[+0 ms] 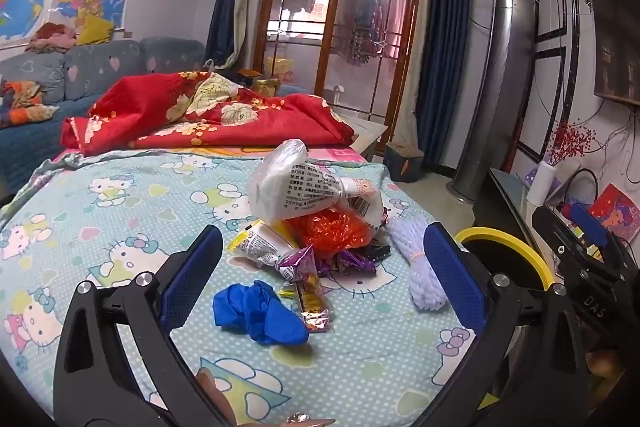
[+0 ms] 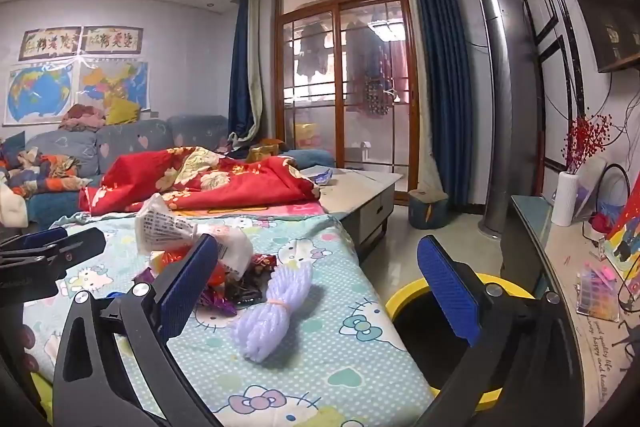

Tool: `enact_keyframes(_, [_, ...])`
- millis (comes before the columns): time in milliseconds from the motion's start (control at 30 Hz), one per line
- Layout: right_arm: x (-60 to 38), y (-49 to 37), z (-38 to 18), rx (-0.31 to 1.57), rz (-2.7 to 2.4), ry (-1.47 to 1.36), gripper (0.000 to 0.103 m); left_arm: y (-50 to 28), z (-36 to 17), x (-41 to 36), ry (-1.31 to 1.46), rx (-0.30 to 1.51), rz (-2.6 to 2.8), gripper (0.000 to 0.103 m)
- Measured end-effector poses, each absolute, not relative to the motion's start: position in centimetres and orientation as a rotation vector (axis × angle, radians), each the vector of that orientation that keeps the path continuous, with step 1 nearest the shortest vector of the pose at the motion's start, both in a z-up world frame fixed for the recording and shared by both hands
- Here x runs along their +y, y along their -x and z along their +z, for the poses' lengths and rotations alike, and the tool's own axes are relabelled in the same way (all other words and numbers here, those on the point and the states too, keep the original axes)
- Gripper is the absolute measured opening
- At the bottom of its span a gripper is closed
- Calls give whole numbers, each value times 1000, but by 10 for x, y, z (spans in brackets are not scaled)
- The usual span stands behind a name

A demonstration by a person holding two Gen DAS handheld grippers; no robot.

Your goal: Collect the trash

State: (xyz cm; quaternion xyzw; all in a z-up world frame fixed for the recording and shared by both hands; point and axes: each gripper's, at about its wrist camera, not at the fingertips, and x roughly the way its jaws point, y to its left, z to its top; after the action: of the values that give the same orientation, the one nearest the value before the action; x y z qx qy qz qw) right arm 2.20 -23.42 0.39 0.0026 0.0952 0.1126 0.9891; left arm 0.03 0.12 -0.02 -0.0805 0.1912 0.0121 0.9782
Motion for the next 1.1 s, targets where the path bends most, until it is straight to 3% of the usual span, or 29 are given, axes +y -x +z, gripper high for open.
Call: enact_keyframes(1100, [-233,-25,-1,201,226,-19,97,3,2,-3,150,377,3,93])
